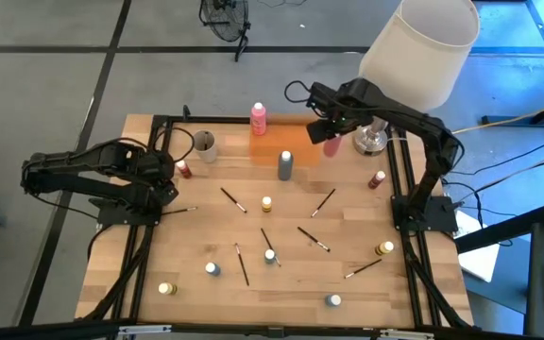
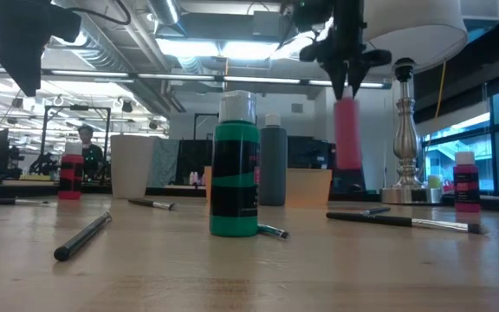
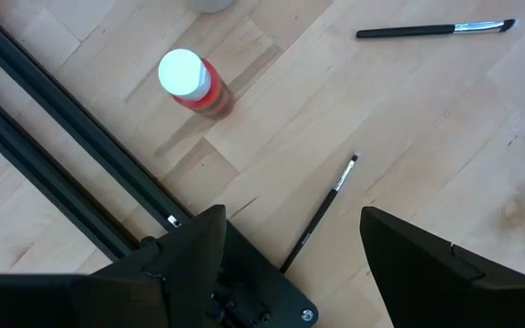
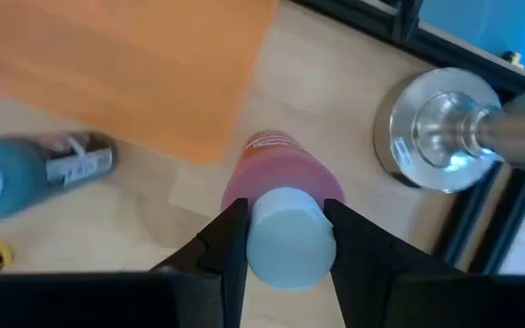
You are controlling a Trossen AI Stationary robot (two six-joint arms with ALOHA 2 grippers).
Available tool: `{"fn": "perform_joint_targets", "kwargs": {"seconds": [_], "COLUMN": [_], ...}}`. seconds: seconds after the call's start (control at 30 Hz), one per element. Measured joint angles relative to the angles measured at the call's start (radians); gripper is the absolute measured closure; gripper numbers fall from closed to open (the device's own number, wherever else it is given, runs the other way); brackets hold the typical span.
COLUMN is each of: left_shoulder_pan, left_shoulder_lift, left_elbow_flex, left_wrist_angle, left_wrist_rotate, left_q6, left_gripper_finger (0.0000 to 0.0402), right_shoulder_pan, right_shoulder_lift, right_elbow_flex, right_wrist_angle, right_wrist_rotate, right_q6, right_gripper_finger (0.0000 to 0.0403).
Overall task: Pick & Place Paint Supplies
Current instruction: Put the red paint bottle into the orange bin
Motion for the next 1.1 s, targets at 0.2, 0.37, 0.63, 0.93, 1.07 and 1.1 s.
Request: {"fn": "perform_joint_targets", "kwargs": {"seconds": [0.2,0.37,0.63,0.93,1.07,1.1], "left_shoulder_pan": [0.0,0.0,0.0,0.0,0.0,0.0], "left_shoulder_lift": [0.0,0.0,0.0,0.0,0.0,0.0], "left_elbow_flex": [0.0,0.0,0.0,0.0,0.0,0.0], "left_wrist_angle": [0.0,0.0,0.006,0.005,0.001,0.0], "left_wrist_rotate": [0.0,0.0,0.0,-0.003,-0.003,-0.003], "left_q6": [0.0,0.001,0.023,0.022,0.022,0.022], "left_gripper_finger": [0.0151,0.0151,0.0151,0.0151,0.0151,0.0151], "right_shoulder_pan": [0.027,0.056,0.042,0.008,-0.011,-0.018], "right_shoulder_lift": [0.0,-0.001,0.014,0.099,0.145,0.155], "right_elbow_flex": [0.112,0.185,0.198,0.198,0.198,0.198], "right_wrist_angle": [-0.025,0.023,0.324,0.374,0.386,0.386], "right_wrist_rotate": [0.014,-0.001,-0.089,-0.091,-0.093,-0.095], "right_q6": [0.012,-0.017,-0.105,-0.159,-0.174,-0.178], "right_gripper_finger": [0.028,0.028,0.028,0.028,0.028,0.028]}}
